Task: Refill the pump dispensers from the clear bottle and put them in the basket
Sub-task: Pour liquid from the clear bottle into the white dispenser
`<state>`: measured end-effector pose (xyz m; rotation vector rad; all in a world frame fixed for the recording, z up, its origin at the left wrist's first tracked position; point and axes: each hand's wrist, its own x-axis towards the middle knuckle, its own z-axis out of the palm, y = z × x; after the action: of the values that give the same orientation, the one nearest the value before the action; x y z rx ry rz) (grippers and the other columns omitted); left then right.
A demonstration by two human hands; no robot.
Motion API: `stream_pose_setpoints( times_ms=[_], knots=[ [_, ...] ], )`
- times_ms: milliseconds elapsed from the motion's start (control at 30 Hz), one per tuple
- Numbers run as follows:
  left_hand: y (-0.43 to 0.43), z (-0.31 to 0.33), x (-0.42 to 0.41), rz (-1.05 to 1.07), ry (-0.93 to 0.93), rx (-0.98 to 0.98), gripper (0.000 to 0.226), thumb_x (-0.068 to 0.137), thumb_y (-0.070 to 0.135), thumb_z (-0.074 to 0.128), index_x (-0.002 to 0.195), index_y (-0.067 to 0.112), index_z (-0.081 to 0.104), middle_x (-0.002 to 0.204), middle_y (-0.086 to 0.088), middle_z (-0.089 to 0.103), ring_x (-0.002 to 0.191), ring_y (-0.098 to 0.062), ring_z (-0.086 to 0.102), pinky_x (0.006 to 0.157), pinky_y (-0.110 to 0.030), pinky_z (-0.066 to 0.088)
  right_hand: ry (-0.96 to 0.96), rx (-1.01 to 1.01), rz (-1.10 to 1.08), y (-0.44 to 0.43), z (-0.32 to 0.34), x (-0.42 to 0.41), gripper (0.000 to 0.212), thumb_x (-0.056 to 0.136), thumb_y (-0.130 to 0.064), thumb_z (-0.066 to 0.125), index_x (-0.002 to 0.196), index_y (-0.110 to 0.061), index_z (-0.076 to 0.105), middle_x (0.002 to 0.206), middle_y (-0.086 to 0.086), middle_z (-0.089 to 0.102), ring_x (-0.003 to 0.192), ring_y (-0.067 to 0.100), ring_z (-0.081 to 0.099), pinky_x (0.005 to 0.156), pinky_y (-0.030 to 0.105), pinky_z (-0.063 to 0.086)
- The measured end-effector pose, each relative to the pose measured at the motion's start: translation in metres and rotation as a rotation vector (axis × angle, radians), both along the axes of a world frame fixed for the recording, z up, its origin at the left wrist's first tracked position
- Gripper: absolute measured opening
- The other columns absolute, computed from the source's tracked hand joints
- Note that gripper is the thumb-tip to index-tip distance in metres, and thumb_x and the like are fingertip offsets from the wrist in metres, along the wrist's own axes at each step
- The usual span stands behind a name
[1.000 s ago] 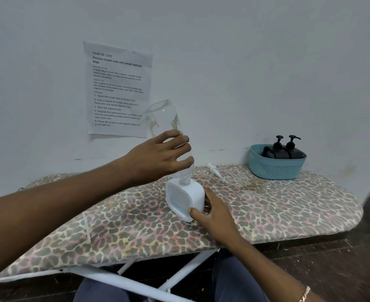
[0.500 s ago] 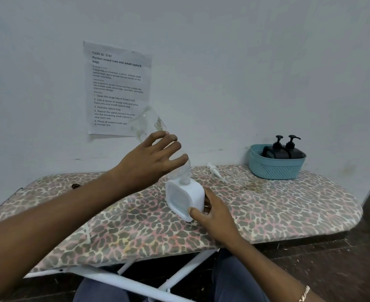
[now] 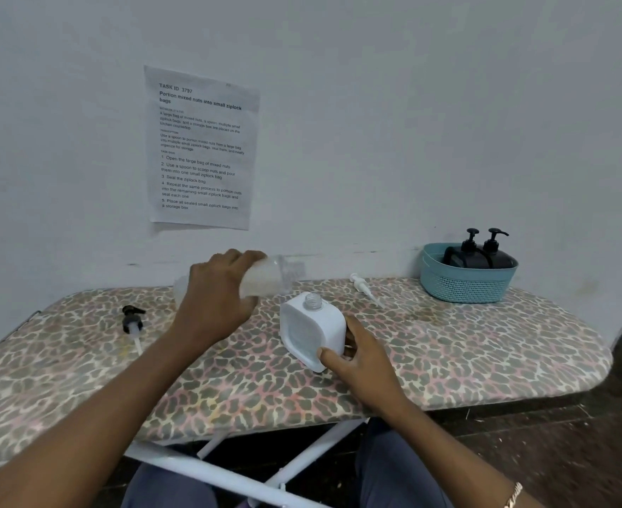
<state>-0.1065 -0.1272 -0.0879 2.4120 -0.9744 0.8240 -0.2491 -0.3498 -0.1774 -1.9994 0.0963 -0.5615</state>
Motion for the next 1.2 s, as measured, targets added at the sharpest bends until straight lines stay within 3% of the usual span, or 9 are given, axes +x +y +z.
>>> stream_pose_setpoints(
  times_ms=[100,233,633,767,867,967,1033,1100,1200],
  knots=[
    [0.005,-0.003,0.008,-0.02,0.302,-0.358,0.064,0.077,0.022,0.091,0.131,0.02,0.058,0.115,-0.001,0.069,0.105,-0.021,0.065,0.089,-0.036,0.049,-0.001,0.002,0.003,0.0,0.0,0.0,0.057,0.088,-0.027,0.078,0.139,-0.035,0.054,0.122,-0.018,0.066,0.105,-0.012,0.062,0.074,0.015,0.056],
    [0.01,-0.012,0.019,0.064,0.424,-0.584,0.066,0.079,0.03,0.092,0.126,0.015,0.048,0.11,-0.005,0.067,0.1,-0.023,0.066,0.083,-0.035,0.049,-0.005,-0.014,-0.003,0.001,0.001,0.0,0.059,0.088,-0.026,0.079,0.14,-0.035,0.053,0.121,-0.021,0.064,0.106,-0.013,0.061,0.076,0.013,0.054],
    [0.002,-0.039,0.044,0.15,0.437,-0.637,0.074,0.078,0.03,0.093,0.127,0.013,0.04,0.109,-0.009,0.064,0.097,-0.03,0.067,0.081,-0.04,0.054,-0.001,-0.011,-0.001,0.002,0.002,-0.002,0.056,0.088,-0.028,0.079,0.139,-0.034,0.054,0.121,-0.019,0.066,0.108,-0.001,0.065,0.08,0.019,0.058],
    [0.0,-0.044,0.048,0.168,0.45,-0.637,0.077,0.078,0.03,0.092,0.13,0.014,0.038,0.11,-0.01,0.064,0.101,-0.033,0.067,0.082,-0.04,0.053,-0.001,0.001,0.004,0.003,0.004,-0.003,0.056,0.088,-0.028,0.079,0.138,-0.035,0.054,0.12,-0.02,0.066,0.108,0.0,0.065,0.079,0.015,0.056],
    [0.002,-0.045,0.048,0.167,0.472,-0.652,0.091,0.075,0.036,0.094,0.14,0.014,0.034,0.125,-0.017,0.062,0.115,-0.037,0.064,0.089,-0.042,0.051,-0.004,0.006,0.01,0.003,0.005,-0.004,0.056,0.089,-0.027,0.079,0.139,-0.033,0.054,0.12,-0.021,0.065,0.108,0.001,0.065,0.079,0.016,0.056],
    [0.001,-0.043,0.036,0.237,0.414,-0.697,0.111,0.071,0.051,0.093,0.154,0.017,0.026,0.152,-0.02,0.043,0.14,-0.04,0.044,0.11,-0.056,0.044,0.004,-0.009,0.005,0.003,0.004,-0.004,0.056,0.089,-0.029,0.078,0.139,-0.034,0.054,0.12,-0.022,0.064,0.109,0.001,0.065,0.08,0.018,0.057],
    [-0.002,-0.04,0.019,0.304,0.307,-0.759,0.107,0.074,0.059,0.087,0.154,0.016,0.029,0.154,-0.02,0.037,0.142,-0.041,0.036,0.114,-0.061,0.035,0.004,-0.021,0.0,0.003,0.004,-0.004,0.056,0.088,-0.03,0.079,0.139,-0.034,0.054,0.12,-0.022,0.064,0.109,0.0,0.064,0.08,0.017,0.057],
    [-0.007,-0.037,-0.003,0.291,0.169,-0.817,0.091,0.081,0.058,0.082,0.145,0.012,0.036,0.145,-0.019,0.039,0.134,-0.039,0.037,0.112,-0.058,0.036,0.003,-0.024,-0.007,0.004,0.004,-0.003,0.057,0.088,-0.032,0.079,0.138,-0.033,0.054,0.121,-0.019,0.065,0.108,0.002,0.065,0.079,0.019,0.058],
    [-0.019,-0.037,-0.038,0.173,0.054,-0.813,0.068,0.089,0.048,0.078,0.132,0.008,0.043,0.13,-0.016,0.041,0.119,-0.032,0.042,0.103,-0.037,0.036,-0.011,-0.059,-0.038,0.008,0.003,-0.004,0.052,0.086,-0.037,0.08,0.132,-0.031,0.057,0.119,-0.015,0.066,0.105,0.003,0.065,0.074,0.018,0.058]
  ],
)
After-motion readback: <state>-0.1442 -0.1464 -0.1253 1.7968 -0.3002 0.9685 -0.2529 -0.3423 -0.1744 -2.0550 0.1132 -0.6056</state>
